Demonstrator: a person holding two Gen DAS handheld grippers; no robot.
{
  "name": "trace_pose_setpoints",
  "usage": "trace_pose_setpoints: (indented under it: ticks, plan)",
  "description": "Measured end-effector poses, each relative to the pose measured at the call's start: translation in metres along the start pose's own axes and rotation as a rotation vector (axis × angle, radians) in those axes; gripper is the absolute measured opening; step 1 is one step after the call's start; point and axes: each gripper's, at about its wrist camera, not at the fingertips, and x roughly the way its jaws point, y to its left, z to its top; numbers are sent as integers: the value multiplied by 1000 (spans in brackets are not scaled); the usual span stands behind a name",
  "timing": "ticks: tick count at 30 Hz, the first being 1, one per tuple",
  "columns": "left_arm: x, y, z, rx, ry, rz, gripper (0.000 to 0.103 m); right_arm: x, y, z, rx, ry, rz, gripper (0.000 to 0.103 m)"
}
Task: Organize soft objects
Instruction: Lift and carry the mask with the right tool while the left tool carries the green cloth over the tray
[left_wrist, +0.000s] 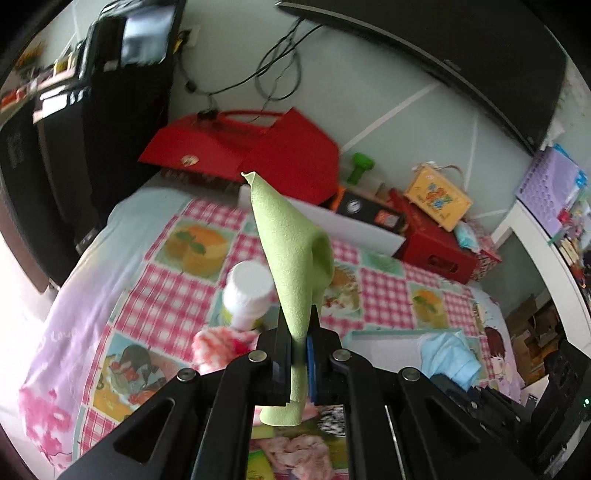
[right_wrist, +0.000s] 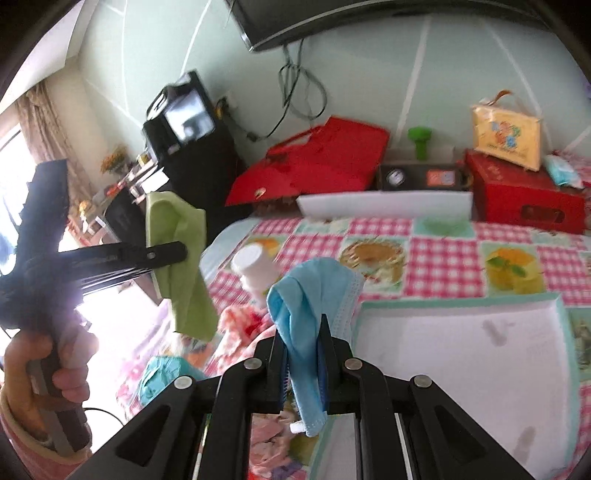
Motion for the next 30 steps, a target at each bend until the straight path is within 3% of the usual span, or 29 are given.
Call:
trace_pose_setpoints:
  ticks: [8, 19, 25, 30]
  plan:
    - [0, -58, -3, 67, 9, -74, 6, -47, -53, 6, 102, -81, -149, 13]
    - [42, -135, -32, 159, 112, -129, 6, -94, -134, -2, 234, -106, -419, 13]
    - [80, -156, -54, 188, 191, -100, 6, -93, -166, -12, 295, -51, -502, 15]
    - [113, -163, -70, 199, 255, -34, 6, -76, -183, -24, 314, 9, -537, 16]
